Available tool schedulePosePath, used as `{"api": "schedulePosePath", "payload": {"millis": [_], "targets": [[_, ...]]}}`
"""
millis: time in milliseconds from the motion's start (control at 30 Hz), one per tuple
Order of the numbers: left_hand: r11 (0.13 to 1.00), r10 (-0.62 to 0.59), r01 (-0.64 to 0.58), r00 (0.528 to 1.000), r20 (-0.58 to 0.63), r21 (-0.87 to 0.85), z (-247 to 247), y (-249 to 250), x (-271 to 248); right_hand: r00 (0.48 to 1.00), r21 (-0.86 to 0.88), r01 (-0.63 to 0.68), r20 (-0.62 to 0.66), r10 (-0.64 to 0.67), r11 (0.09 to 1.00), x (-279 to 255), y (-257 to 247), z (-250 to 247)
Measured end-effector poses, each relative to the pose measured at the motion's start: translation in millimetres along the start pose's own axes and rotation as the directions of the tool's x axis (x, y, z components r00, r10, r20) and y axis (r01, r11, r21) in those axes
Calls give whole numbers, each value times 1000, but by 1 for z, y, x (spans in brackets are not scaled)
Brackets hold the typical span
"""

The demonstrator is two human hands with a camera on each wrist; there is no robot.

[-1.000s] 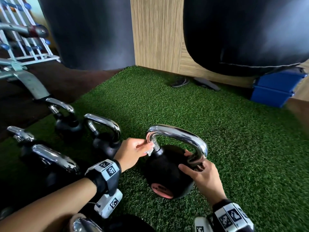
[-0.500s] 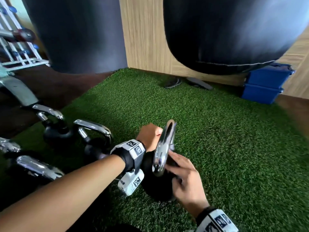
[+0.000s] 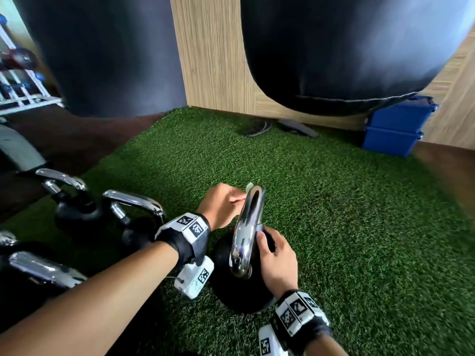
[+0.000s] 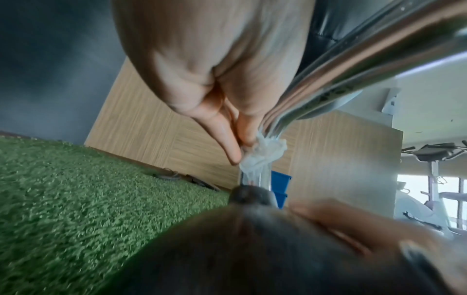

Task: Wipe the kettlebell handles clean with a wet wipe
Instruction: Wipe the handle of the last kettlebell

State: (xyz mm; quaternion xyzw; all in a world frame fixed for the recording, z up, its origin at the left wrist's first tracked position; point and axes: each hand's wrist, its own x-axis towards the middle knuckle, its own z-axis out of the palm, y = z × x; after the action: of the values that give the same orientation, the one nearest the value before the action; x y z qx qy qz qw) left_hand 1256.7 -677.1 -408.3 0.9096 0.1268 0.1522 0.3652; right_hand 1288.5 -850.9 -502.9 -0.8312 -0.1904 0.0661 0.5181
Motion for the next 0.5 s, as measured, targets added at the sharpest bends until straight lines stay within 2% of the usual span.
{"api": "schedulePosePath", "payload": {"millis": [133,233,333,500], "targets": [[1000,6,-5,998,61,-15,2,7,-7,1000,10,-8,-9,8,1000,0,-2,0],[996,24,-21,999,-28,86,-8,8,5,1000,11,3,-14,-3,1000,0,-4,-1],[998,58,-59,997,-52,-20,-21,19,6,1000,-3,11,-8,-11,1000,0,-4,-2],[985,92,-76,991,99,-155,-44,19,-5,1000,-33,23,5,-23,999,0,-5,-3]]}}
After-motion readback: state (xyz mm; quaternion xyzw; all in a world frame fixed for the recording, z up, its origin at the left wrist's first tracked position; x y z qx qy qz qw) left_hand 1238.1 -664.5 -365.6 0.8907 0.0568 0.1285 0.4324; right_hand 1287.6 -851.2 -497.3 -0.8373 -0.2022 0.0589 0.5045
